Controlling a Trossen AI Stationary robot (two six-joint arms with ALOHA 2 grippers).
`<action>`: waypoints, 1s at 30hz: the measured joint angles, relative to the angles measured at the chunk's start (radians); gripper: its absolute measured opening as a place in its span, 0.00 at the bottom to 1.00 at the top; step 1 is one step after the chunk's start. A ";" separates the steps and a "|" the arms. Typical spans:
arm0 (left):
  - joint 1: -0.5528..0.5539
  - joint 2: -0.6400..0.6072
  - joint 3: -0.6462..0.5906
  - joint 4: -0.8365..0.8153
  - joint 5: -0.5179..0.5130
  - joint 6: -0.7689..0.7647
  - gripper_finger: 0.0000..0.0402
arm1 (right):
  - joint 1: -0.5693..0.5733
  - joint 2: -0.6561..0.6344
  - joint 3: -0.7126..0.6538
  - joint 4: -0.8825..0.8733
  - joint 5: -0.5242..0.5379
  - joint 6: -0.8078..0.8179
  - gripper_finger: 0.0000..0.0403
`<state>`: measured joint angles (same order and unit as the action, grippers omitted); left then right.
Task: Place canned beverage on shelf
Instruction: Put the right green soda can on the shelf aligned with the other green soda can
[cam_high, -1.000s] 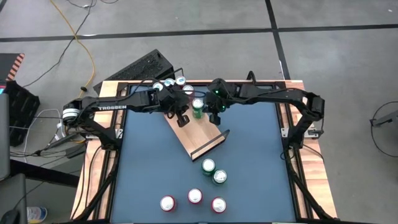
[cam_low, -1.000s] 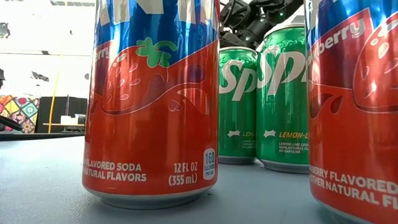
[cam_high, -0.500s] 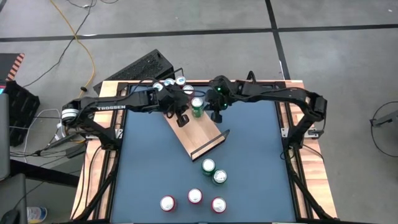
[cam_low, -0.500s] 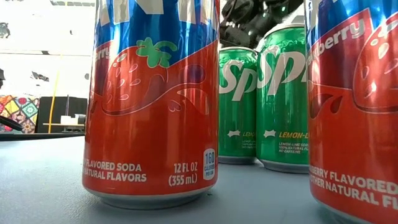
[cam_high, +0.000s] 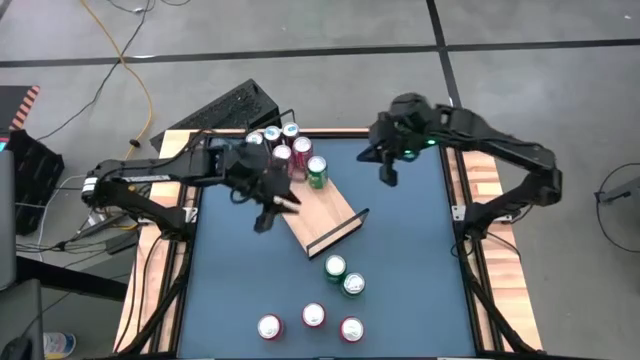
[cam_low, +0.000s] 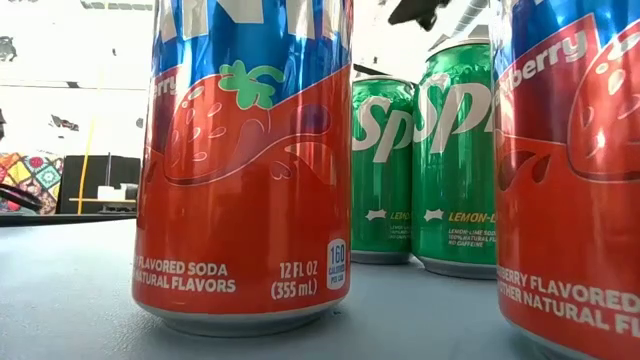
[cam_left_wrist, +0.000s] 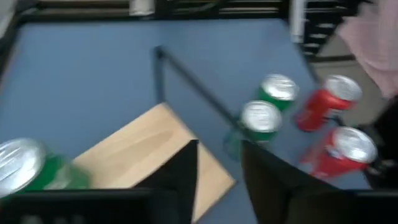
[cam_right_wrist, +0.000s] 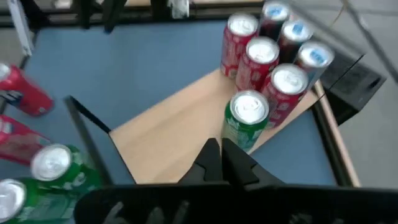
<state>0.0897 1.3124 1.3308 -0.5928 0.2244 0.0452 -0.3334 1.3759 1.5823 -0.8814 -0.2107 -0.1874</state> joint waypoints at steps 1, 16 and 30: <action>-0.031 0.000 0.008 0.001 -0.004 0.003 0.30 | 0.001 -0.020 0.006 -0.012 0.000 0.002 0.02; -0.224 0.220 0.122 0.062 -0.208 0.091 0.77 | 0.023 -0.170 0.016 -0.093 0.000 0.067 0.32; -0.262 0.633 0.647 -0.300 -0.088 0.357 0.77 | 0.101 -0.177 0.016 -0.166 0.000 0.135 0.36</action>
<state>-0.1723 1.9451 1.9782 -0.8931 0.1362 0.4021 -0.2328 1.1992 1.5978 -1.0477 -0.2111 -0.0525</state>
